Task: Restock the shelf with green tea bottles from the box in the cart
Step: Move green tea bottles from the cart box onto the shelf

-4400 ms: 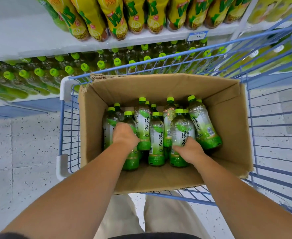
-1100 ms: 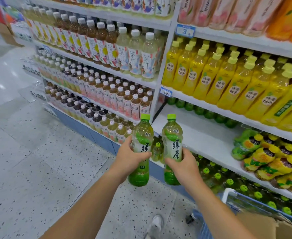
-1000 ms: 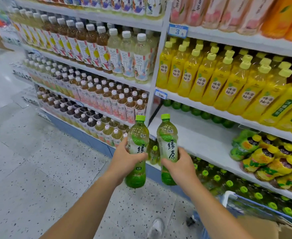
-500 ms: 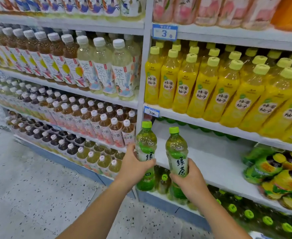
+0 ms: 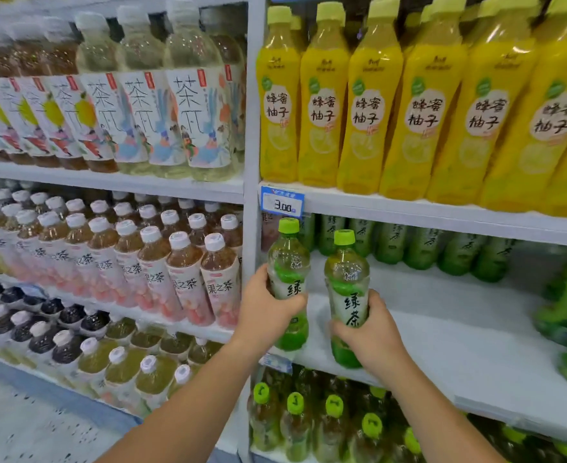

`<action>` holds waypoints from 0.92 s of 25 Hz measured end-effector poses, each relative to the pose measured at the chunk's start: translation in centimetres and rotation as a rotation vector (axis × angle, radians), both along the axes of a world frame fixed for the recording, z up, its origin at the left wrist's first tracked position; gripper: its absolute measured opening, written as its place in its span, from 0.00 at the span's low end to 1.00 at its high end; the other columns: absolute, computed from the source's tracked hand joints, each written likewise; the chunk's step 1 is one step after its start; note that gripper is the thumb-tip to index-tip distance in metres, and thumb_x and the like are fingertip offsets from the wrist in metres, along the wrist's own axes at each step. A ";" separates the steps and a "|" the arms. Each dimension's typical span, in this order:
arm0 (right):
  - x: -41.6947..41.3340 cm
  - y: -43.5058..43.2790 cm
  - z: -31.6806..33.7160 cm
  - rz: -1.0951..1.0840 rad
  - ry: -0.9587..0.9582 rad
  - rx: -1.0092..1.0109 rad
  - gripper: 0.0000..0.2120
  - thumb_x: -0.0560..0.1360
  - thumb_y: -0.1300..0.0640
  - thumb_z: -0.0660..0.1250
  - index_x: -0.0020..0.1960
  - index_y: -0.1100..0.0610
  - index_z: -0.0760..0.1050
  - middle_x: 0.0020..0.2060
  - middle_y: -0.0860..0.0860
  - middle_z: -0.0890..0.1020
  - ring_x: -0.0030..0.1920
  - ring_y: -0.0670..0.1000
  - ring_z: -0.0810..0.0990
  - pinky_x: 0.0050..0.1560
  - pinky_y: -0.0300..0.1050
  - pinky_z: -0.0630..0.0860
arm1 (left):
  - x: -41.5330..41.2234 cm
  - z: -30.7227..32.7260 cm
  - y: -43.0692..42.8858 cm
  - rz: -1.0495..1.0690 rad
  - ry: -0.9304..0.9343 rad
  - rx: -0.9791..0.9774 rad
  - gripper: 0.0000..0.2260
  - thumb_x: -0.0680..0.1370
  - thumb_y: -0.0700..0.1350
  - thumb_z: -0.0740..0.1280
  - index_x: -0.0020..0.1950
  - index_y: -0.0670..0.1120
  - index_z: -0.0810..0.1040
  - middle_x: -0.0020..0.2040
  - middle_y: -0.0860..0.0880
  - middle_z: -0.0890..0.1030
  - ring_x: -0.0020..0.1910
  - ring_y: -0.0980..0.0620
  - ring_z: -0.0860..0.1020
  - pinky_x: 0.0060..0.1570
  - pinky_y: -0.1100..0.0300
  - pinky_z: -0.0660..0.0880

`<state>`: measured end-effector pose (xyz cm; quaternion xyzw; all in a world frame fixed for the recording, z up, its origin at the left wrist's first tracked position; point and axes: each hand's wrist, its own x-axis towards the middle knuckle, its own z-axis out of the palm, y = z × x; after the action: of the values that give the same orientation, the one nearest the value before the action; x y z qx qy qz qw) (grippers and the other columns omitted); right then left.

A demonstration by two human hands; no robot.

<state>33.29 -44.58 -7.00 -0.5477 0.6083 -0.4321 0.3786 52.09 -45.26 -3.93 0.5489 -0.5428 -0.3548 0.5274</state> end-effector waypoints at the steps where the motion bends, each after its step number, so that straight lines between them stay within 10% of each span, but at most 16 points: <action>1: 0.0 -0.8 -0.9 -0.005 -0.010 -0.027 0.25 0.65 0.54 0.80 0.56 0.44 0.71 0.45 0.44 0.81 0.44 0.43 0.82 0.42 0.43 0.78 | -0.2 -0.9 -0.8 -0.008 -0.016 -0.042 0.20 0.67 0.39 0.77 0.55 0.56 0.79 0.48 0.58 0.86 0.47 0.59 0.84 0.44 0.65 0.80; 15: 0.9 -4.8 -5.2 0.030 -0.060 -0.352 0.26 0.68 0.50 0.78 0.55 0.32 0.66 0.50 0.37 0.81 0.50 0.37 0.81 0.50 0.45 0.81 | 1.3 -6.1 -4.5 -0.176 -0.188 -0.244 0.26 0.68 0.46 0.80 0.59 0.63 0.74 0.53 0.66 0.82 0.51 0.68 0.80 0.44 0.77 0.74; 19: -0.9 -3.1 -5.8 0.060 0.212 -0.340 0.32 0.65 0.36 0.75 0.63 0.31 0.62 0.60 0.31 0.72 0.61 0.32 0.71 0.60 0.36 0.69 | 1.8 -8.0 -3.4 -0.063 -0.458 -0.228 0.19 0.70 0.54 0.78 0.57 0.60 0.75 0.50 0.60 0.76 0.49 0.65 0.76 0.45 0.71 0.73; 23: -1.8 -2.8 -6.2 0.047 0.318 -0.311 0.16 0.71 0.39 0.73 0.53 0.32 0.70 0.52 0.31 0.78 0.53 0.24 0.72 0.47 0.28 0.70 | 0.8 -9.1 -3.9 -0.012 -0.488 -0.223 0.22 0.76 0.55 0.72 0.67 0.56 0.70 0.57 0.58 0.74 0.56 0.62 0.72 0.56 0.64 0.70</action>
<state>31.50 -47.34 -13.22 -0.6745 0.5737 -0.4199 0.1989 52.91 -49.12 -13.00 0.5533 -0.6930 -0.1531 0.4361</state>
